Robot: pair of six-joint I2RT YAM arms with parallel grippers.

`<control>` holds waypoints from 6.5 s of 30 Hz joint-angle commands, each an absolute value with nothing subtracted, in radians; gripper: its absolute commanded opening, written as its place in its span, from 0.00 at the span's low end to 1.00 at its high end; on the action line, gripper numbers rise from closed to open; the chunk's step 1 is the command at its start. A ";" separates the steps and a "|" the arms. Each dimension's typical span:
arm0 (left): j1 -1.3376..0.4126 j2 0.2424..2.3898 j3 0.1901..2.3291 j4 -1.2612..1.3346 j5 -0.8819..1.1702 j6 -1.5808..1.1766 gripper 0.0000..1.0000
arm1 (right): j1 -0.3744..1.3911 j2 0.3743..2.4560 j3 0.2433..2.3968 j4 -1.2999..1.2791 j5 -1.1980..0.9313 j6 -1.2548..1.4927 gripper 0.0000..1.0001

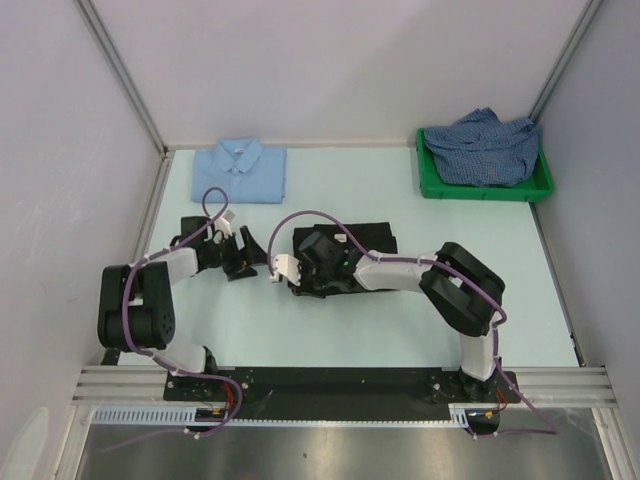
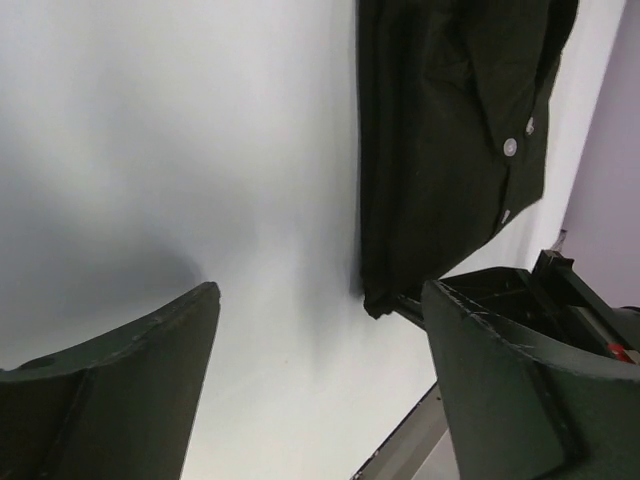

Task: Fold and stack the long sleeve shirts
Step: Neatly place the folded shirt to the corner

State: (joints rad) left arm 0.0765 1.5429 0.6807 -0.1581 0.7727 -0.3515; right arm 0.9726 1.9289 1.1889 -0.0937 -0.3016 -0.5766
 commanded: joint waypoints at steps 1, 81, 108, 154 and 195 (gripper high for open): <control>0.046 1.581 0.673 -0.040 0.888 -0.425 0.94 | 0.913 1.812 1.177 -0.080 -0.402 -0.555 0.00; -0.080 2.126 2.286 -0.663 0.351 0.155 0.00 | 0.538 1.381 0.943 -0.213 -0.268 -0.474 1.00; 0.051 2.129 2.296 -0.756 0.545 0.146 0.00 | 0.554 1.408 0.965 -0.221 -0.247 -0.502 1.00; 0.293 2.378 2.372 -0.348 0.403 0.252 0.99 | 0.542 1.517 1.097 -0.249 -0.242 -0.474 1.00; 0.275 2.294 2.284 -0.712 0.422 0.304 0.99 | 0.264 1.569 1.215 -0.345 -0.368 -0.204 1.00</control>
State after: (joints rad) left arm 0.2573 2.4908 2.2776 -0.7006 0.4313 0.2459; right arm 0.2935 1.6447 1.2289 -0.3431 -0.3809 -0.1925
